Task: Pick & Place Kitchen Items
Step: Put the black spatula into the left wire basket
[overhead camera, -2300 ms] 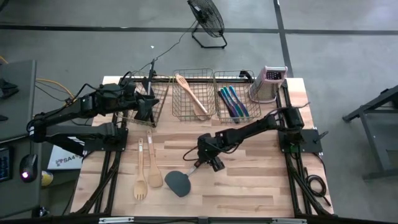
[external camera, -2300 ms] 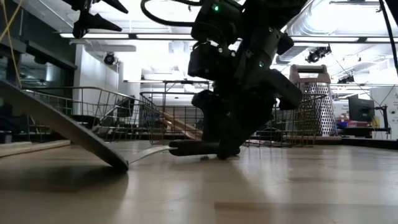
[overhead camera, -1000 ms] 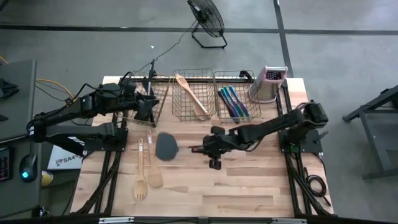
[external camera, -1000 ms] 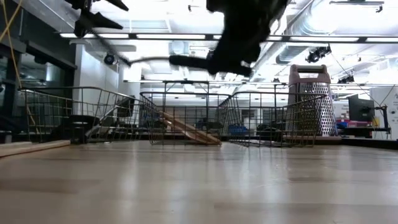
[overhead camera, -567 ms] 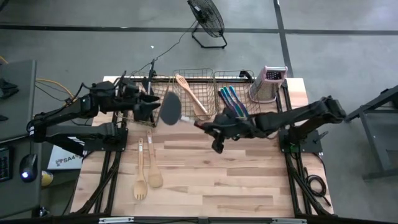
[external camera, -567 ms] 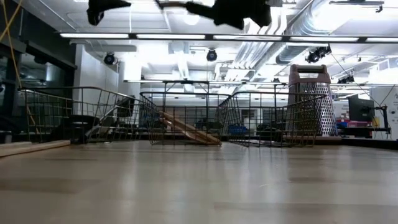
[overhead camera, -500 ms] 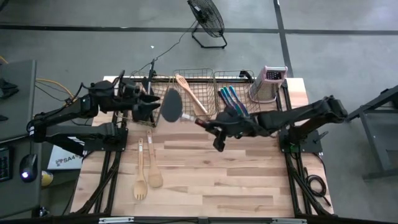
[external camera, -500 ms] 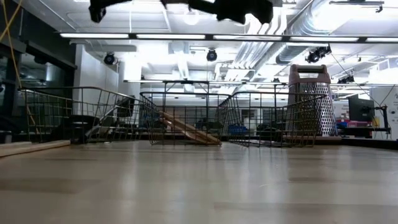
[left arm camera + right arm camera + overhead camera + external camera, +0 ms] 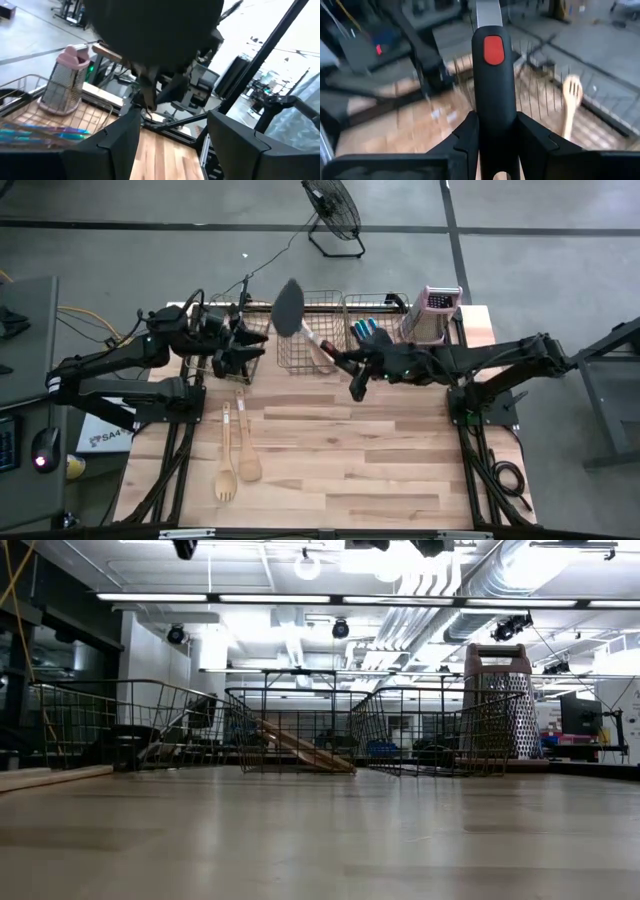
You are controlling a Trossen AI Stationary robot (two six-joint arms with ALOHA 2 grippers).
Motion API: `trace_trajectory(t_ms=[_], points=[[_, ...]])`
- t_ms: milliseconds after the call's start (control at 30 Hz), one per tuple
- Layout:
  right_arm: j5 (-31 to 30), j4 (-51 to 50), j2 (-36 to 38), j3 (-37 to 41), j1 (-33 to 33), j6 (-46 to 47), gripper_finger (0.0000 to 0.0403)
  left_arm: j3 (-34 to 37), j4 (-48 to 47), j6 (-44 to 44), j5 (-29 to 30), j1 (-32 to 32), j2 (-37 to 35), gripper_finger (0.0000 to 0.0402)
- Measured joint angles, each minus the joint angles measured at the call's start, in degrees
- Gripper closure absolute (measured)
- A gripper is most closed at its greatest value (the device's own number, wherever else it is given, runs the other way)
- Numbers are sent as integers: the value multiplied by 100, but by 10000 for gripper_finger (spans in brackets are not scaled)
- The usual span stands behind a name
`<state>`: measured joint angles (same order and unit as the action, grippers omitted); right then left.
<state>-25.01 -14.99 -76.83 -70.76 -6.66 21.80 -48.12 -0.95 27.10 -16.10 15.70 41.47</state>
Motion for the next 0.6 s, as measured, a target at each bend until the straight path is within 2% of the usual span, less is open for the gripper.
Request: trace_trajectory(t_ms=[133,367,467,600], points=[[184,522,69,-4,180,-144,309,0,435,-120,-161,0,312,174],[1158,1485,69,-4,517,-408,309,0,1208,-483,-129,0,881,174],[1469,1582,71,-4,661,-430,309,-2,1662,-569,-113,0,1154,174],[1498,1577,69,-4,771,-541,309,-2,2247,-587,-108,0,1517,174]])
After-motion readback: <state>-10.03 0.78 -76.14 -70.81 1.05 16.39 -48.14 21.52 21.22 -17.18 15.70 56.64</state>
